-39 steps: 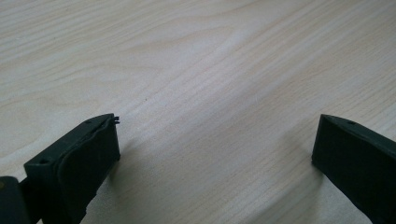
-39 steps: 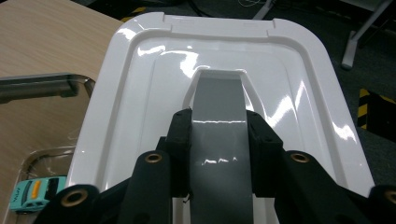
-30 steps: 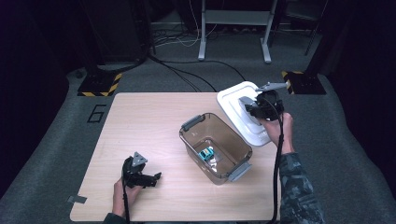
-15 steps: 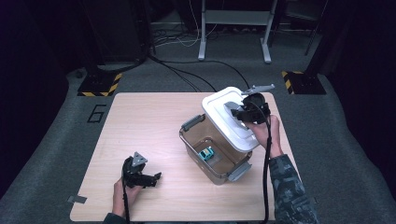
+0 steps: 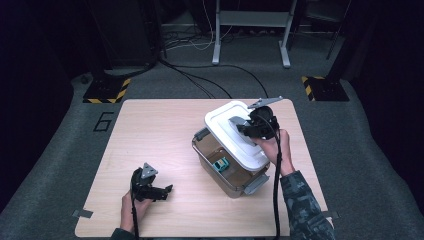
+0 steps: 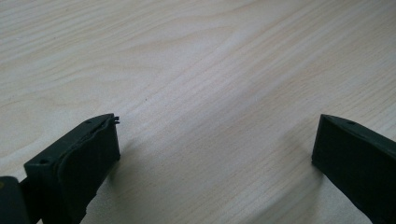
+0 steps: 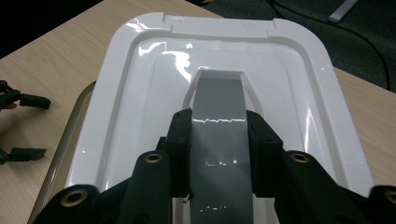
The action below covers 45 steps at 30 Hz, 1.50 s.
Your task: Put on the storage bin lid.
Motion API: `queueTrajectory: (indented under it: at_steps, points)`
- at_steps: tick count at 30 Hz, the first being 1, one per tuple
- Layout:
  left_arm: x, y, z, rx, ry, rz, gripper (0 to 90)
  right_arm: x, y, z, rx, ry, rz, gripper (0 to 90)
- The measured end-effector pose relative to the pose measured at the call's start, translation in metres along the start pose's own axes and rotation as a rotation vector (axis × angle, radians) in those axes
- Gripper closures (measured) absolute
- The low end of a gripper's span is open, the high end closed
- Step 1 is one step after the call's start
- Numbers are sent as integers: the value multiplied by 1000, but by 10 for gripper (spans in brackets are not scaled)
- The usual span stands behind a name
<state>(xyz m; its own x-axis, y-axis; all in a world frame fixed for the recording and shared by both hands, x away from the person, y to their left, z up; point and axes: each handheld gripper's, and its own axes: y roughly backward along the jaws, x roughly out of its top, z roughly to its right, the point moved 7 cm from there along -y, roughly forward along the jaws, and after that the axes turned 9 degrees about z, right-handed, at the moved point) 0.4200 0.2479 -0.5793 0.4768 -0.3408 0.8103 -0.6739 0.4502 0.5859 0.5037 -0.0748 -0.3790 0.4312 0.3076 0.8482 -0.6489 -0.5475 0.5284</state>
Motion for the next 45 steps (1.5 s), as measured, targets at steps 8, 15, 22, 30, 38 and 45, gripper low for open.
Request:
queueTrajectory:
  at_steps: [8,15,22,30,38,45]
  points:
    - [0,0,0,0,-3,-1,2,-5,-4,-14,30,10,-15,663]
    - [0,0,0,0,1,-3,2,-10,-7,-26,52,16,-28,664]
    - [0,0,0,0,2,-2,2,-15,-10,-35,63,26,-36,663]
    - [0,0,0,0,2,-2,2,-22,-13,-45,72,38,-55,663]
    - [0,0,0,2,7,2,2,-30,-16,-51,45,33,-74,663]
    - [0,0,0,1,5,1,2,-37,-21,-54,19,36,-78,663]
